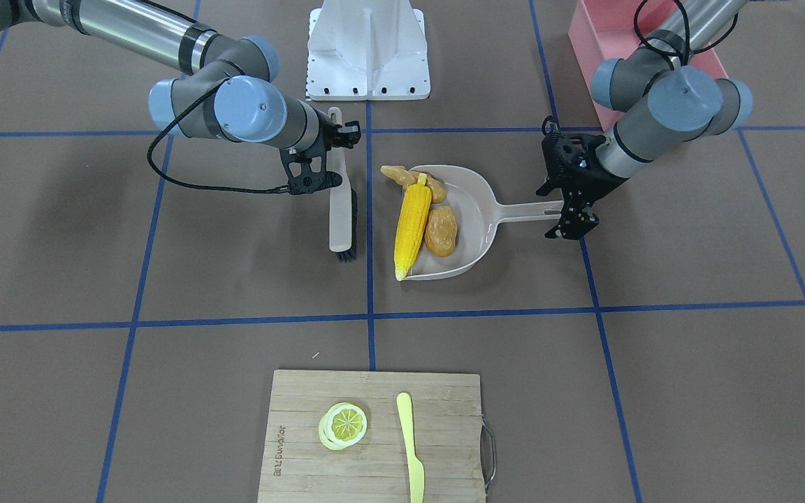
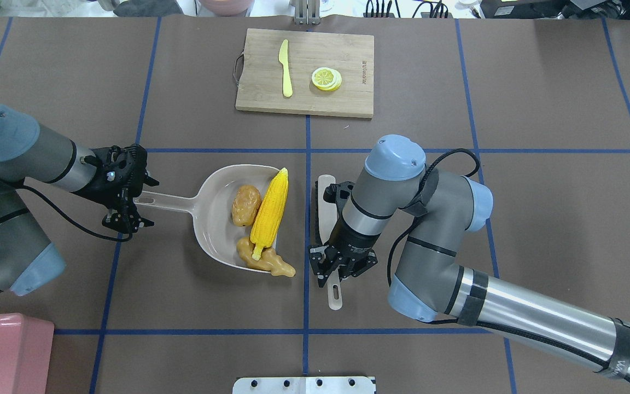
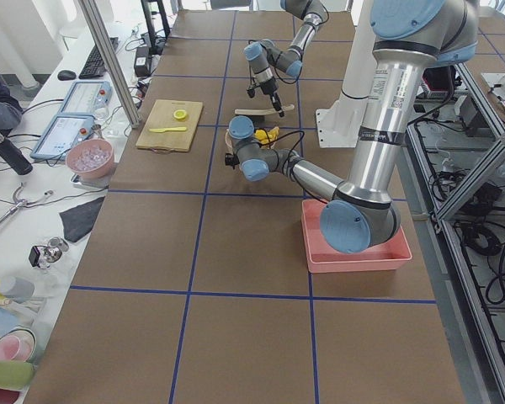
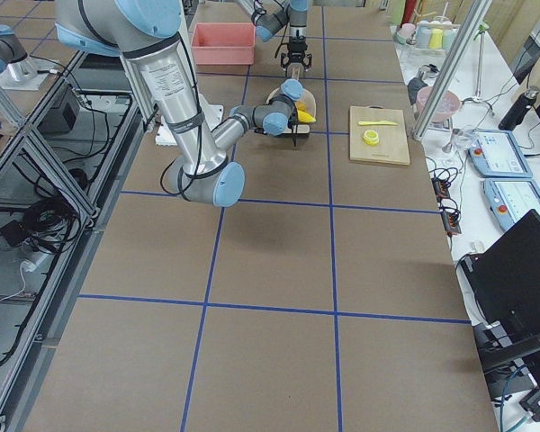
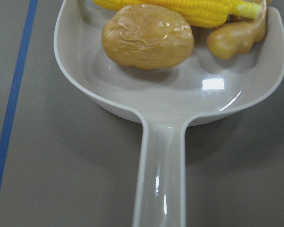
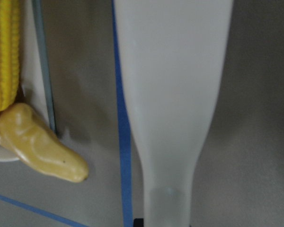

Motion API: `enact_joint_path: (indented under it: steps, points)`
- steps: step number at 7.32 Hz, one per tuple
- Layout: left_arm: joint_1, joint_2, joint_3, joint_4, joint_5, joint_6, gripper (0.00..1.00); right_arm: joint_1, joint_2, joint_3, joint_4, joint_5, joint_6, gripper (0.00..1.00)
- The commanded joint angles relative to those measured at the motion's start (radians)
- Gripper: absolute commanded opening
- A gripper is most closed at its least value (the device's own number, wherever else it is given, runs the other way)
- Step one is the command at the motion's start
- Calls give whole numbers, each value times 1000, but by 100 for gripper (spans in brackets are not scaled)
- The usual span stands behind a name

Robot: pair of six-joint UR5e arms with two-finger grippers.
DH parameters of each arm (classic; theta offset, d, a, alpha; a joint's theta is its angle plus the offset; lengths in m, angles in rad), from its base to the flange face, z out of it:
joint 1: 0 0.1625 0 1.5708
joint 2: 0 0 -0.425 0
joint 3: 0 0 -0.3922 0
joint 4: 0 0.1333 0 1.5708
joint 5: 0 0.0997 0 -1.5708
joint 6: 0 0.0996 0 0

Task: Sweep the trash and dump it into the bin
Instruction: 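Sweep the remaining ginger into the dustpan with the brush again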

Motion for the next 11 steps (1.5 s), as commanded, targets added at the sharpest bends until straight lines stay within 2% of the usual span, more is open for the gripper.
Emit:
enact_joint_path:
  steps: [1, 5, 11]
  points:
    - [-4, 0, -2, 0, 0, 0, 92, -11, 72, -74, 24, -5, -9, 0]
    - [-6, 2, -6, -9, 0, 0, 92, -42, 192, -148, 23, -19, 6, 0]
    - [-9, 11, -17, -9, 0, -8, 92, -56, 203, -134, 33, -17, 54, 0]
